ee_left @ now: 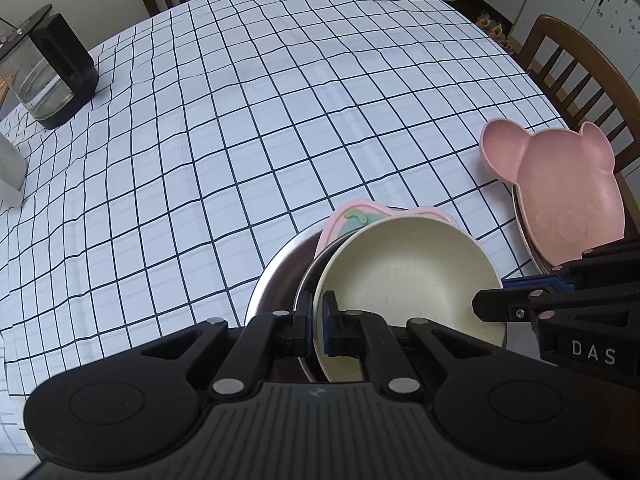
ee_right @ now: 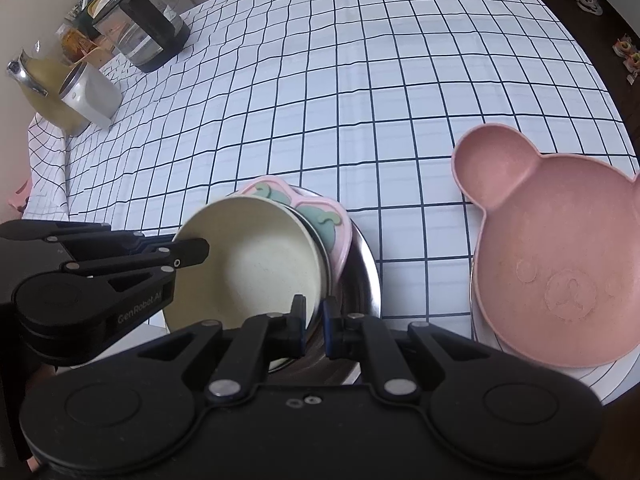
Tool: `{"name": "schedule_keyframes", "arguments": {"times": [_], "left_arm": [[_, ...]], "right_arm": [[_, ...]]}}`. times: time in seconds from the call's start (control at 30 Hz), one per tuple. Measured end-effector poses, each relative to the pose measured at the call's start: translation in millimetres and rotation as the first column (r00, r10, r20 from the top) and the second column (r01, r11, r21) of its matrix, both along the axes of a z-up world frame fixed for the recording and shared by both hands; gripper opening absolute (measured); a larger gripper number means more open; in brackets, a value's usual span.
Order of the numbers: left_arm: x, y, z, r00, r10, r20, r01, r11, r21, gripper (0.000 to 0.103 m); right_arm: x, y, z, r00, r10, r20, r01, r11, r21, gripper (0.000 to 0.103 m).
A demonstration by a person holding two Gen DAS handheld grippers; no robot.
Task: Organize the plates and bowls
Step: 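Lift the cream bowl with both grippers and carry it over the pot, then lower the cream bowl into the pot and open both grippers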
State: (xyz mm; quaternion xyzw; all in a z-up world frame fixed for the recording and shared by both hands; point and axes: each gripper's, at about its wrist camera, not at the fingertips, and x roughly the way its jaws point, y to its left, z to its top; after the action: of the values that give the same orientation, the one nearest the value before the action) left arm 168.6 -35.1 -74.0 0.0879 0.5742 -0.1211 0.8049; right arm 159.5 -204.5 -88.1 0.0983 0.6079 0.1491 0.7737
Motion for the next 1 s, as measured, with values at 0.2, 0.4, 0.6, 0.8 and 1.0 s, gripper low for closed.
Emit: {"name": "schedule_keyframes", "arguments": {"times": [0.2,0.4,0.6,0.8,1.0], "left_arm": [[-2,3,0,1.0,-0.005,0.005,0.005,1.0,-0.014,0.005],[-8,12,8,0.999,0.002,0.034,0.0,0.998,-0.058,0.005],[-17,22,21,0.997,0.01,0.076,-0.003,0.995,-0.095,0.007],[-27,37,25,0.994,0.036,0.102,-0.024,0.994,-0.107,0.009],[-32,56,15,0.993,0.089,0.082,-0.079,0.989,-0.122,0.01]], "right_arm": [[-3,1,5,1.0,0.01,0.018,-0.01,1.0,0.011,0.019],[-7,-2,14,0.999,0.014,0.052,-0.016,0.999,0.03,0.023],[-15,-10,25,0.995,0.028,0.1,-0.032,0.999,0.035,0.032],[-24,-20,22,0.992,0.027,0.12,-0.03,0.999,0.024,0.04],[-33,-32,15,0.99,0.027,0.136,-0.029,0.999,0.017,0.052]]}}
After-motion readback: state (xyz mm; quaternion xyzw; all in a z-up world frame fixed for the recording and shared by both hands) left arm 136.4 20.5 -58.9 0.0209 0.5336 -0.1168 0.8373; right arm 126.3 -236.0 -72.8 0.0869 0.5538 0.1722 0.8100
